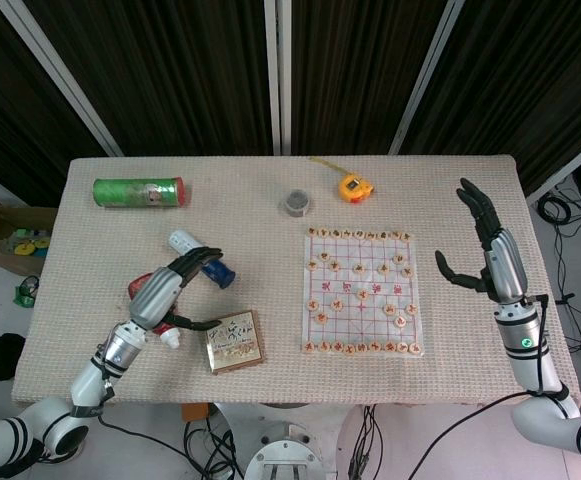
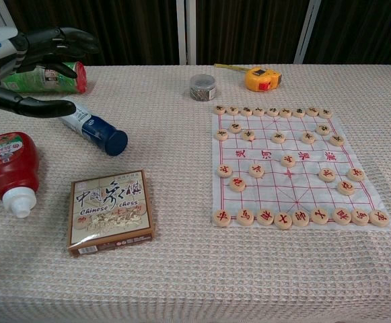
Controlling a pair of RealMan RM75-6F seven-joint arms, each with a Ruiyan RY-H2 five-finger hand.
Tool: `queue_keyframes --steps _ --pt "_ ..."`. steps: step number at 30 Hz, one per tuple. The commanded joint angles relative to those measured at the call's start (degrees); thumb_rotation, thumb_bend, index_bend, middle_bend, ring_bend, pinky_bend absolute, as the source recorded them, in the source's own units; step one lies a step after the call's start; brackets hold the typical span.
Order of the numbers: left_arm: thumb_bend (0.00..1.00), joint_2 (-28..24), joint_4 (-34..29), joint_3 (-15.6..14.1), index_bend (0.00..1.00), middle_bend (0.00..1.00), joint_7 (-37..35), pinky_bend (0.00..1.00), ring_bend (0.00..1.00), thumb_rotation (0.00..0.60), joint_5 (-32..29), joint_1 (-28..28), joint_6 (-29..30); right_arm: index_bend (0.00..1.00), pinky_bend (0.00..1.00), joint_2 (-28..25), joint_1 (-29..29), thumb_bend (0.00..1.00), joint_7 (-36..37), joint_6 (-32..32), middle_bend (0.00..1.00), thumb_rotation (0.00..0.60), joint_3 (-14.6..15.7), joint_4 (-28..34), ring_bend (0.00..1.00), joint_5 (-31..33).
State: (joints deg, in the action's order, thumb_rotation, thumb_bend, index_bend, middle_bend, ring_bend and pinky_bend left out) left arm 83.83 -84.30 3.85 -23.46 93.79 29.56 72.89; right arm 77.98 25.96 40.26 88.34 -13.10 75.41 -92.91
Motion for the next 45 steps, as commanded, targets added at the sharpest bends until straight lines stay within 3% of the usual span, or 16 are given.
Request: queue_keyframes --steps 1,13,27,31,38,41,45 --pt "0.06 0.16 0.10 -0.16 0.13 0.11 0.31 0.21 0.09 0.327 0.02 0.07 0.08 0.00 0.00 -0.19 0.07 0.36 0.12 0.23 0.00 0.600 -0.04 0.01 0.00 0.06" --pt "0.06 0.16 -0.28 -0.54 0.13 0.11 1.29 0.21 0.09 0.328 -0.47 0.34 0.14 0.00 0.00 -0.07 0.30 0.37 -1.01 -0.29 0.00 0.600 1.29 -0.64 0.00 -0.05" --pt "0.06 -0.89 -0.10 -1.06 0.13 0.11 1.64 0.21 0.09 0.328 -0.52 0.61 0.13 0.00 0.00 -0.56 -0.41 0.38 -7.91 0.42 0.00 0.600 2.94 0.30 0.00 -1.08" --pt "0.06 -1.11 0.20 -1.00 0.13 0.11 2.98 0.21 0.09 0.326 -0.50 0.54 0.48 0.00 0.01 -1.56 -0.88 0.39 -15.01 -1.55 0.00 0.600 3.30 2.21 0.00 0.47" --pt "0.06 -2.44 0.51 -0.51 0.13 0.11 10.55 0.21 0.09 0.338 -1.51 -0.29 1.40 0.02 0.01 -8.56 -0.67 0.39 -33.59 -11.51 0.00 0.600 6.98 9.49 0.00 2.42" --pt "0.06 -3.90 -0.63 -0.50 0.13 0.11 13.96 0.21 0.09 0.377 -4.13 -1.08 0.14 0.06 0.01 -11.49 -0.87 0.38 -42.62 -15.64 0.00 0.600 8.31 14.80 0.00 4.72" --pt "0.06 -5.04 0.29 -0.35 0.13 0.11 21.32 0.21 0.09 0.373 -6.45 -2.51 0.68 0.14 0.00 -13.18 -1.14 0.38 -51.27 -19.38 0.00 0.600 9.53 20.19 0.00 8.05"
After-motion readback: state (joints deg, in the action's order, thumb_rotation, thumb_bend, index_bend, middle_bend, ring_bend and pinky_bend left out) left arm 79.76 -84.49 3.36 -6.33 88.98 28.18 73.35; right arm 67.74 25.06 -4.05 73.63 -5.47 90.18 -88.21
